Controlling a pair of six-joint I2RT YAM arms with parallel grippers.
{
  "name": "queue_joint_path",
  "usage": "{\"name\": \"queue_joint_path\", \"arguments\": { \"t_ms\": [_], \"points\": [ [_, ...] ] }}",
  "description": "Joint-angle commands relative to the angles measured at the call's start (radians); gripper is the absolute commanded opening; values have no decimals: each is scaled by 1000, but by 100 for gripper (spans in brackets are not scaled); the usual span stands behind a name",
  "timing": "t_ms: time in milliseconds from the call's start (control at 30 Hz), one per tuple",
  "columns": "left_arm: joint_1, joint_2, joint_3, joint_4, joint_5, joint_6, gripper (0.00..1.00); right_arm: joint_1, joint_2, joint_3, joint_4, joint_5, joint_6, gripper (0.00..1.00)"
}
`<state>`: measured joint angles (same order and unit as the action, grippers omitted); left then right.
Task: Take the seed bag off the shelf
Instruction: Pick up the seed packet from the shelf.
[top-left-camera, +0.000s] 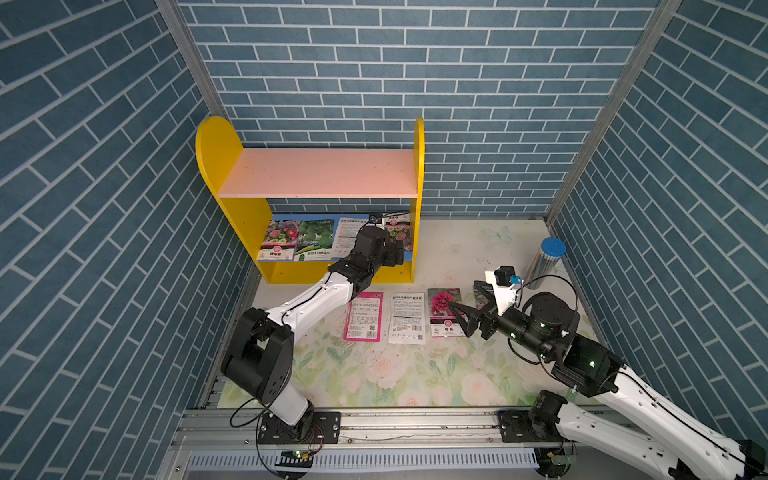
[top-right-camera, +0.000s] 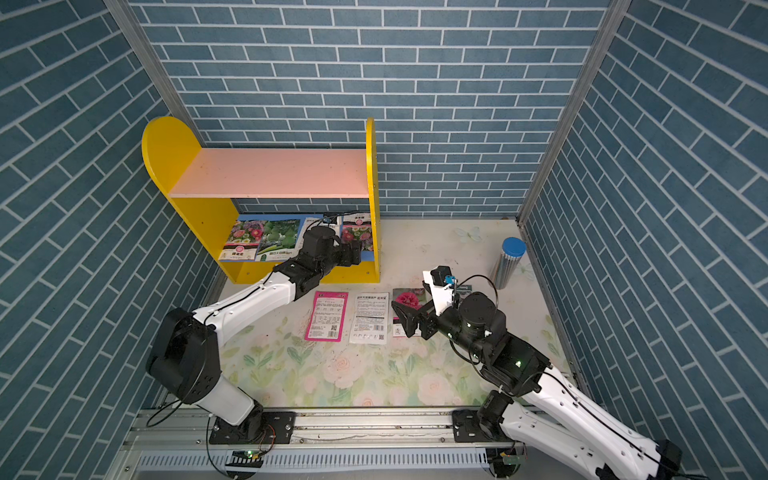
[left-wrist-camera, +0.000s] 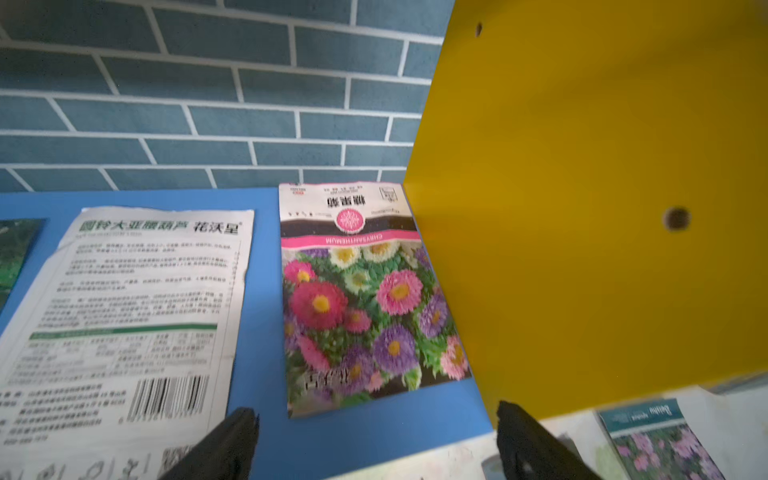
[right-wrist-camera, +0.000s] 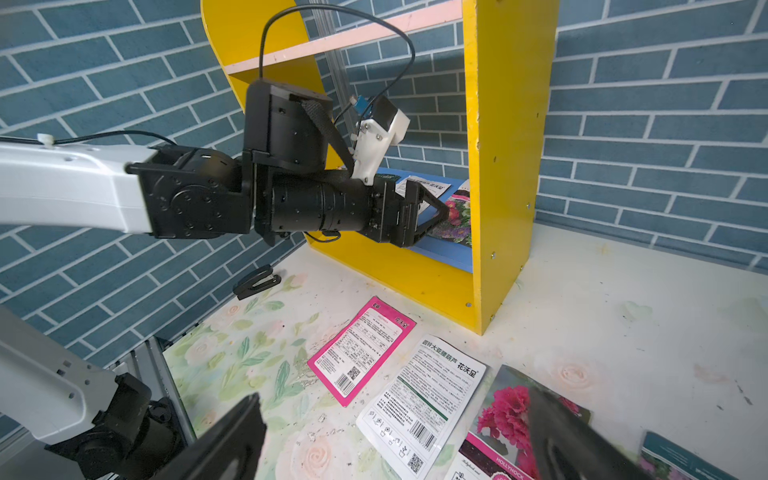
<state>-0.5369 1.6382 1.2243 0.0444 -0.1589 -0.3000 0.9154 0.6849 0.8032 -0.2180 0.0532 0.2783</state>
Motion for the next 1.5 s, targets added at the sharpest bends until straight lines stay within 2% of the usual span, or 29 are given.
{"name": "queue_joint_path", "arguments": {
  "t_ms": [0,200,333,567,667,933,1167,1467],
  "points": [
    [-5,70,99,35,-37,30,94,-2,-23,11,-38,37,-38,100],
    [-6,208,246,-10,-46,58,93,-2,-29,3,-41,48,-35,99],
    [-7,275,324,-60,-68,89,99,-1,-33,4,-50,51,-36,99],
    [-7,345,378,-105,-75,115,100,-1,-47,-7,-54,65,-33,99],
    [-6,364,384,-118,-70,124,100,-3,-47,-7,-61,70,-33,99],
    [-6,390,402,-157,-18,133,89,0,-44,-12,-65,74,-31,99],
    [-6,396,402,-218,-23,136,87,-1,-53,-18,-69,77,-28,99],
    [-6,306,285,-262,12,95,86,-1,-72,-28,-75,82,-22,99]
  ]
}}
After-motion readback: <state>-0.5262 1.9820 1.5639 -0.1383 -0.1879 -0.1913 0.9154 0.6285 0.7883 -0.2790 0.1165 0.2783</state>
